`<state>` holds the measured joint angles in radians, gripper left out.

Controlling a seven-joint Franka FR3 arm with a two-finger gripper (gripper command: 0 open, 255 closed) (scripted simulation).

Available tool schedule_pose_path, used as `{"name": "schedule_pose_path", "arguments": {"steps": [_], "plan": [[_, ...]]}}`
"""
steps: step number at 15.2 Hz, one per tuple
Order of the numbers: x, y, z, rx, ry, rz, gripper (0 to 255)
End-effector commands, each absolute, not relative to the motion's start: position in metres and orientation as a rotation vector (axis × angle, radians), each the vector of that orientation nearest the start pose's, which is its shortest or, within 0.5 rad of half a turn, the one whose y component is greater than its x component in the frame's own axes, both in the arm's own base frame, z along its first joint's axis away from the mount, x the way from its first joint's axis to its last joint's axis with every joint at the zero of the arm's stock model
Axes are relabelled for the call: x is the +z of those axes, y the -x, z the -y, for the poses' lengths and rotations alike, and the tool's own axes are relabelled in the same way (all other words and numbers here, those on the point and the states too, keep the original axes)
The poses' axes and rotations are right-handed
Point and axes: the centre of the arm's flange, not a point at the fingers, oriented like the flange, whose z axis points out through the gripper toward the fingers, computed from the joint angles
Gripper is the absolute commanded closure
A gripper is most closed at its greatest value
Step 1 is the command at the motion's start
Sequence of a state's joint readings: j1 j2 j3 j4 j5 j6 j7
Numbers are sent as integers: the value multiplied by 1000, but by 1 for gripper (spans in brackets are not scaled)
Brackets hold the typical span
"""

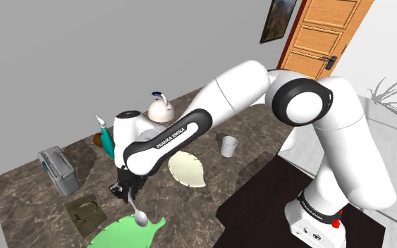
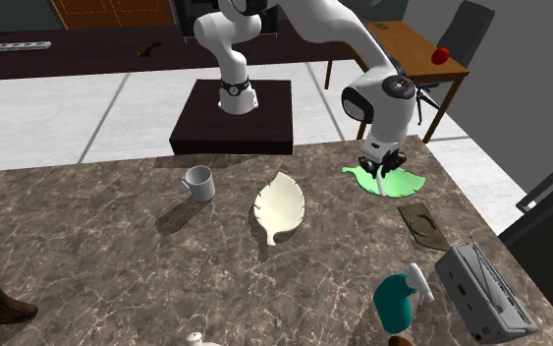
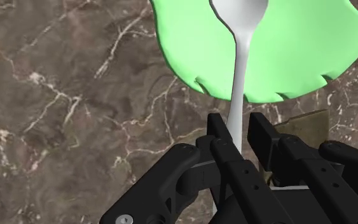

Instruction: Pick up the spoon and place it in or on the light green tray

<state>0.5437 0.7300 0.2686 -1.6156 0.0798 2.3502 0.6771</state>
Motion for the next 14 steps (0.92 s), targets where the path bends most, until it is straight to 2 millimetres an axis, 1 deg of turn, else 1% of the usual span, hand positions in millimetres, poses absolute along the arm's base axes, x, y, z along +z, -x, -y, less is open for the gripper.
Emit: {"name": "schedule_pose_path", "arguments": {"steps": [1, 4, 5, 14], "plan": [[216, -479, -506, 207, 2945, 14, 255], [218, -453, -536, 207, 2945, 14, 255], [220, -440, -551, 207, 2945, 14, 255], [172, -440, -551, 207, 2945, 14, 255]]}}
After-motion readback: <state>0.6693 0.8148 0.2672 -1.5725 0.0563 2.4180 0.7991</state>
